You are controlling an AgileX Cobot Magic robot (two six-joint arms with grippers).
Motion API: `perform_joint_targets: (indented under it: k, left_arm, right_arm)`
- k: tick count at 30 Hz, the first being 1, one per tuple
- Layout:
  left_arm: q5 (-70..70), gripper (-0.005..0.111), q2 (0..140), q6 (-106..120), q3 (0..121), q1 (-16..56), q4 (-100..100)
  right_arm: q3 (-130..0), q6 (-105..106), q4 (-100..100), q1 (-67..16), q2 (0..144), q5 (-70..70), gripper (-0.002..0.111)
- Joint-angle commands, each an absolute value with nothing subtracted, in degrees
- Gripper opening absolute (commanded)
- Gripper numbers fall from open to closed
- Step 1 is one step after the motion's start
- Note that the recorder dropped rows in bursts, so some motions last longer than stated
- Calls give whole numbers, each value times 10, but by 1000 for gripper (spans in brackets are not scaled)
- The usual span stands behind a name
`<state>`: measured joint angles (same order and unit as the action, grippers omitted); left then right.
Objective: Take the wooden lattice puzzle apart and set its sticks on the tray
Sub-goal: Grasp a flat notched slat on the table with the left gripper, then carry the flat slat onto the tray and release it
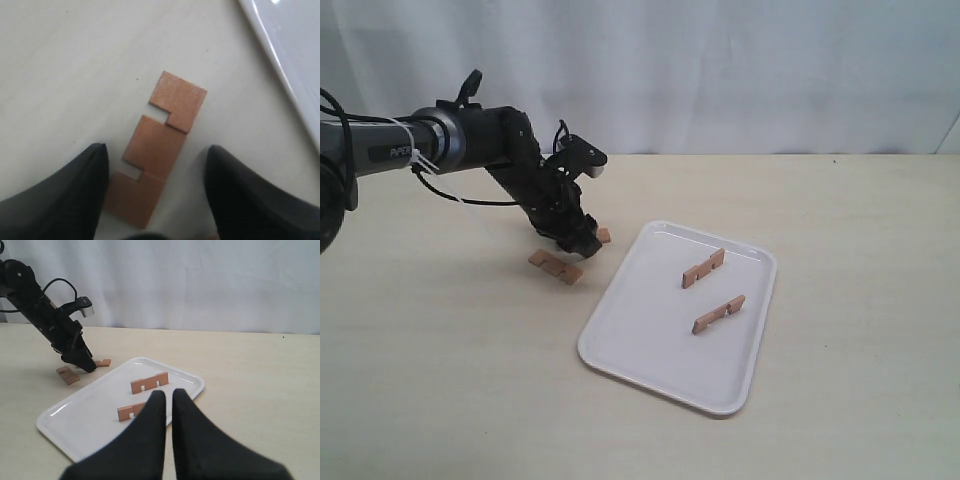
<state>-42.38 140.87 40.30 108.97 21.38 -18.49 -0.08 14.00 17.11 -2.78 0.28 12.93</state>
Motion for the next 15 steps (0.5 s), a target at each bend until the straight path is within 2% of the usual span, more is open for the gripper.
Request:
perform_joint_targets:
  k: [1, 3, 5, 12, 15]
  left_arm:
    - [-471, 55, 1418, 400, 1087, 213, -185]
    - [-480, 52, 1418, 400, 1087, 213, -187]
    - [-485, 42, 1418, 400, 1087, 213, -187]
    - [-469, 0, 1418, 401, 1087, 213, -182]
    - [-467, 0, 1408, 404, 1087, 213, -182]
  right_arm:
    - [0, 141, 171, -28, 0, 132, 5]
    - [0, 141, 171, -28, 0, 132, 5]
    - [0, 141, 171, -28, 0, 132, 5]
    - [0, 141, 171, -28, 0, 132, 5]
    - [0, 141, 171, -28, 0, 132, 5]
